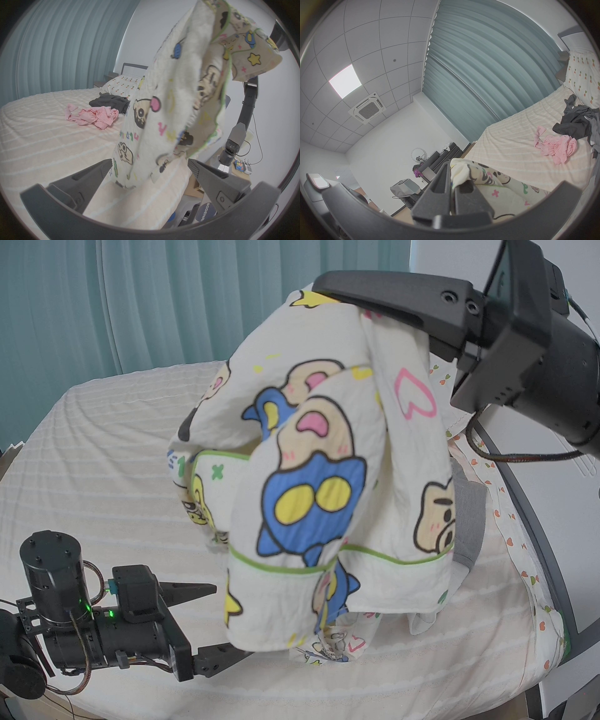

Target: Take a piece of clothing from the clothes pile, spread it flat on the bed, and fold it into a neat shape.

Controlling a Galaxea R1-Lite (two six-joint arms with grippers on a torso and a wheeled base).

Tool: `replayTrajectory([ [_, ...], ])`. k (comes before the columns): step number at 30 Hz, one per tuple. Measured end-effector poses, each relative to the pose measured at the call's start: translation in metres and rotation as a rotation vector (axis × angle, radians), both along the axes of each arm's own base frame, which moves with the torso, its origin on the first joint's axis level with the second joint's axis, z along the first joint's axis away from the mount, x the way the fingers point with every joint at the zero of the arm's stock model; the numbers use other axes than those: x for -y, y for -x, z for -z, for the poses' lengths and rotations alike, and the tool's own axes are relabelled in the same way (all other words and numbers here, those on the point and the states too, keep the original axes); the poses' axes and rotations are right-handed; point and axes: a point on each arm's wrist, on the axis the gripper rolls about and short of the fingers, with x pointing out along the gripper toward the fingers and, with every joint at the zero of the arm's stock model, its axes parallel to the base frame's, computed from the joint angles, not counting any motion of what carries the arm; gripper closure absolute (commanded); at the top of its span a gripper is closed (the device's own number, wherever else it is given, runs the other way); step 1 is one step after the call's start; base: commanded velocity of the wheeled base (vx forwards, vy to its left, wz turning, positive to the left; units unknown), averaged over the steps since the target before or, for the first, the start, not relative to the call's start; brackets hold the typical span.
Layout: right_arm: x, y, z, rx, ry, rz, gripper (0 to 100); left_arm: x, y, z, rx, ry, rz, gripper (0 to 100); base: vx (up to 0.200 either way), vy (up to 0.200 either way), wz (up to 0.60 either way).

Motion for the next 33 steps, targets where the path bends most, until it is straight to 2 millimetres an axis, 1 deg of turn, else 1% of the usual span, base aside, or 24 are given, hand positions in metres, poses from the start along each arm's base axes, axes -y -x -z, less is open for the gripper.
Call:
replayTrajectory([
  [4,0.0,0.0,0.001,-0.002,0.002,0.0,100,0.005,-0.008,0.005,-0.013,0.007,-0.007,0,0.0,0.0,0.0],
  [8,0.001,0.001,0.0,-0.001,0.001,0.0,100,0.008,-0.011,0.01,-0.05,0.008,-0.008,0,0.0,0.0,0.0],
  [13,0.002,0.001,0.0,0.0,0.0,0.001,100,0.011,-0.015,0.011,-0.075,0.021,-0.008,0,0.0,0.0,0.0],
  [16,0.002,0.001,0.0,0.001,-0.002,0.0,100,0.014,-0.02,0.01,-0.066,0.043,-0.01,0,0.0,0.0,0.0],
  [17,0.002,0.001,0.0,0.0,-0.001,0.0,100,0.016,-0.022,0.01,-0.056,0.052,-0.009,100,0.0,0.0,0.0],
  [20,0.002,0.001,0.0,0.001,-0.001,0.0,100,0.021,-0.028,0.01,-0.031,0.075,-0.005,100,0.0,0.0,0.0],
  [24,0.002,0.001,0.0,0.0,-0.001,0.001,100,0.025,-0.032,0.018,-0.048,0.065,-0.006,100,0.0,0.0,0.0],
  [29,0.003,0.001,-0.001,0.002,-0.004,0.003,100,0.025,-0.033,0.026,-0.087,0.055,-0.012,100,0.0,0.0,0.0],
  [33,0.006,0.002,-0.001,0.004,-0.006,0.006,100,0.024,-0.03,0.025,-0.12,0.083,-0.026,100,0.0,0.0,0.0],
])
